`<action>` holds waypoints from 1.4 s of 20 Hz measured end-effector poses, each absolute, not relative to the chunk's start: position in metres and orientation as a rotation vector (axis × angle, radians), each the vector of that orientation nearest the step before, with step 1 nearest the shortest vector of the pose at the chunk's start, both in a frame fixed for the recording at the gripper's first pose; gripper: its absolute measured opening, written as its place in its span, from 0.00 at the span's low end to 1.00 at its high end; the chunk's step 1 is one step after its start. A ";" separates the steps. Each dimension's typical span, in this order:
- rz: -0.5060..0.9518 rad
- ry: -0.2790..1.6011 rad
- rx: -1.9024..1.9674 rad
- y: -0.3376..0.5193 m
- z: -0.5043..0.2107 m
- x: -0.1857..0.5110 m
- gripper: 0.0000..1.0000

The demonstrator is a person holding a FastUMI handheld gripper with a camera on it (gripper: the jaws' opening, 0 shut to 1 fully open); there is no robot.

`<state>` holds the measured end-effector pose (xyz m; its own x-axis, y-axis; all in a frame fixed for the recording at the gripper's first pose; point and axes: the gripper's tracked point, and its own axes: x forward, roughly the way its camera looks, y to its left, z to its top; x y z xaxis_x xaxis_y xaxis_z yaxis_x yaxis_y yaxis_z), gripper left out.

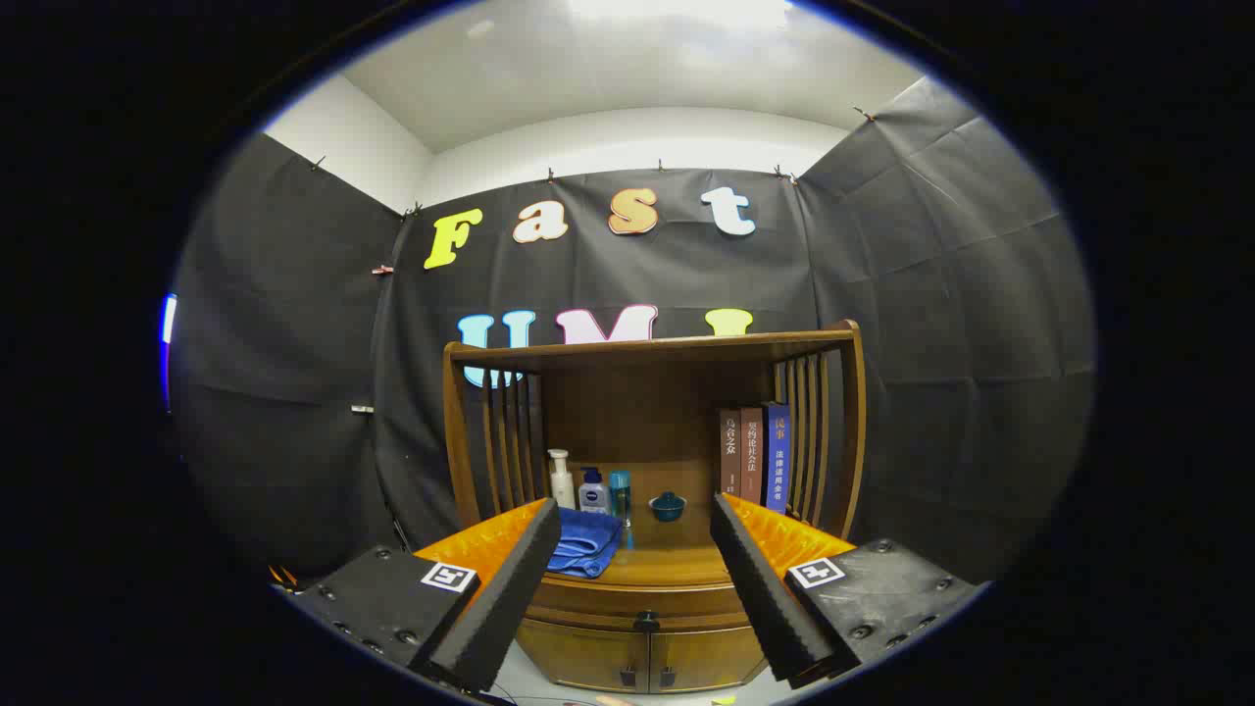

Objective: Pull open the drawer, take out the items inside it, and place them on the countertop above the cabinet.

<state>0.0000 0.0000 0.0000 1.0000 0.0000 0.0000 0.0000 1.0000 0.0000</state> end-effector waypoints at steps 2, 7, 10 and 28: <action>0.003 0.008 -0.004 0.001 -0.003 0.002 1.00; -0.007 0.011 -0.009 -0.002 -0.004 0.001 1.00; -0.001 0.010 0.000 -0.001 -0.002 0.001 1.00; -0.013 0.053 -0.007 -0.005 -0.018 0.013 1.00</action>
<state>0.0126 -0.0049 -0.0184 0.9985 -0.0130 -0.0530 0.0126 0.9999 -0.0073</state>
